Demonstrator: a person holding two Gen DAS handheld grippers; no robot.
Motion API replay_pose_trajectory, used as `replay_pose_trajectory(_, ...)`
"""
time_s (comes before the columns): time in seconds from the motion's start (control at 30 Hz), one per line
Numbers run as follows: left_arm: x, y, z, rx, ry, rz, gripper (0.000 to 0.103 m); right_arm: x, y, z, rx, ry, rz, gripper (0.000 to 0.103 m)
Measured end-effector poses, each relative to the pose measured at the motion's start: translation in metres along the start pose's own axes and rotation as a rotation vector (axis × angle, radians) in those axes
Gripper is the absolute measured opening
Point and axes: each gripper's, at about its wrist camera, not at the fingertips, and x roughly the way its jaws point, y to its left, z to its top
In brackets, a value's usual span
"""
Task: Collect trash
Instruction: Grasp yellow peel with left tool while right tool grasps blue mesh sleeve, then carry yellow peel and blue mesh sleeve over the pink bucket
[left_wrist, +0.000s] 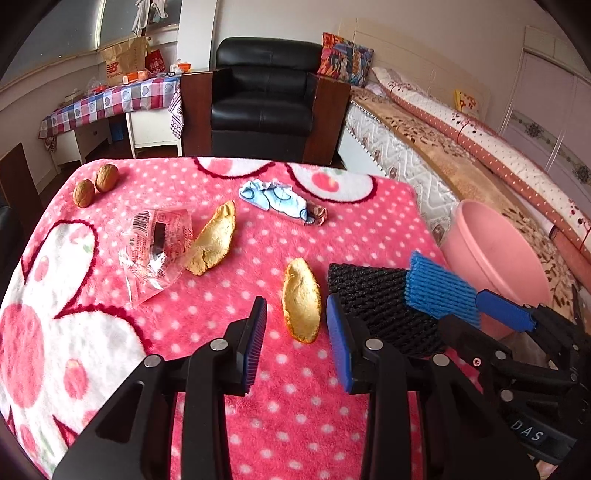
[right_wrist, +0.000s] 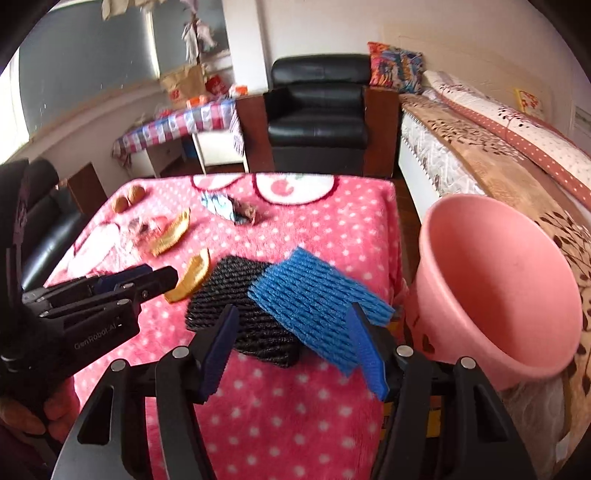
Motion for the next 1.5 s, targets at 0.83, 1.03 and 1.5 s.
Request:
replay_pose_trajectory(0.83,-0.039,-0.002,0.006,0.022,-0.072,-0.034,0.003,-0.037,-0.020,-0.007,0.163,-0.068,0.096,0.007)
replay_pose_trajectory(1.03,-0.061,-0.025,0.011,0.061,-0.123,-0.080,0.003,-0.073,-0.035,-0.006,0.232,-0.165,0.102,0.007)
replay_pose_trajectory(1.5,-0.074,-0.123,0.023,0.213,-0.195,-0.210,0.003,-0.120,-0.106,-0.009,0.374,-0.290,0.029,0.007)
